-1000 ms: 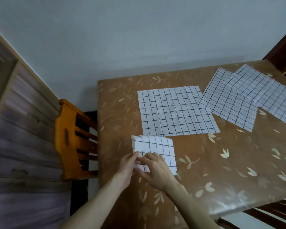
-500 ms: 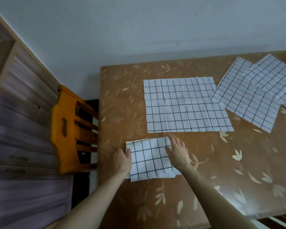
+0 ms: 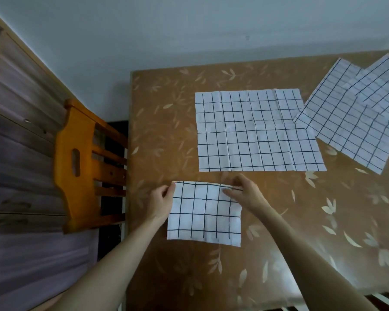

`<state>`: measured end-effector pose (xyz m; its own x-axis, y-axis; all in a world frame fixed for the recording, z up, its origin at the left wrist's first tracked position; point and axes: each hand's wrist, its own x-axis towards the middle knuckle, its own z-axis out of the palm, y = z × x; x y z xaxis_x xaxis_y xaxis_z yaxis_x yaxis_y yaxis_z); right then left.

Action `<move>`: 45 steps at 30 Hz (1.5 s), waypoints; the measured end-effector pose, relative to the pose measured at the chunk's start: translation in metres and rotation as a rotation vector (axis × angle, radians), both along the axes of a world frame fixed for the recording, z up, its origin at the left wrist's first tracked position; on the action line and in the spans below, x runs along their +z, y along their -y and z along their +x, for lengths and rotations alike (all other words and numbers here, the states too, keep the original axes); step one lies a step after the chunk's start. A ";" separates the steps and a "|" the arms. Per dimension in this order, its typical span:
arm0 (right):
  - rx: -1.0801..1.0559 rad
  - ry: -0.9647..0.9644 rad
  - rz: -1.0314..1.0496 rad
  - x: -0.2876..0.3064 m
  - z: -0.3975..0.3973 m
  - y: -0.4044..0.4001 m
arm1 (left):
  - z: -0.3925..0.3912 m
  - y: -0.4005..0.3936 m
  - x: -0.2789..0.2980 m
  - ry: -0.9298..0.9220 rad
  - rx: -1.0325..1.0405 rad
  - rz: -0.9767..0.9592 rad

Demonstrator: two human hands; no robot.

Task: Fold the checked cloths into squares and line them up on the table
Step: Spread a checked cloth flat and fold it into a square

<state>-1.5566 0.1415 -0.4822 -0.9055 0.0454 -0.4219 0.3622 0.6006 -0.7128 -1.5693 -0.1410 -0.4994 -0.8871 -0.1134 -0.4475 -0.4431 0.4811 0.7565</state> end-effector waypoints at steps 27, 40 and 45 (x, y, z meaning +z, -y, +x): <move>0.204 -0.267 0.603 -0.043 0.053 0.012 | 0.015 -0.016 -0.019 -0.450 -0.653 -0.647; 0.356 -0.139 0.682 -0.048 0.058 0.005 | 0.030 -0.022 -0.035 -0.413 -0.938 -0.785; 0.275 -0.162 0.596 -0.044 0.055 0.004 | 0.027 -0.026 -0.031 -0.375 -0.943 -0.780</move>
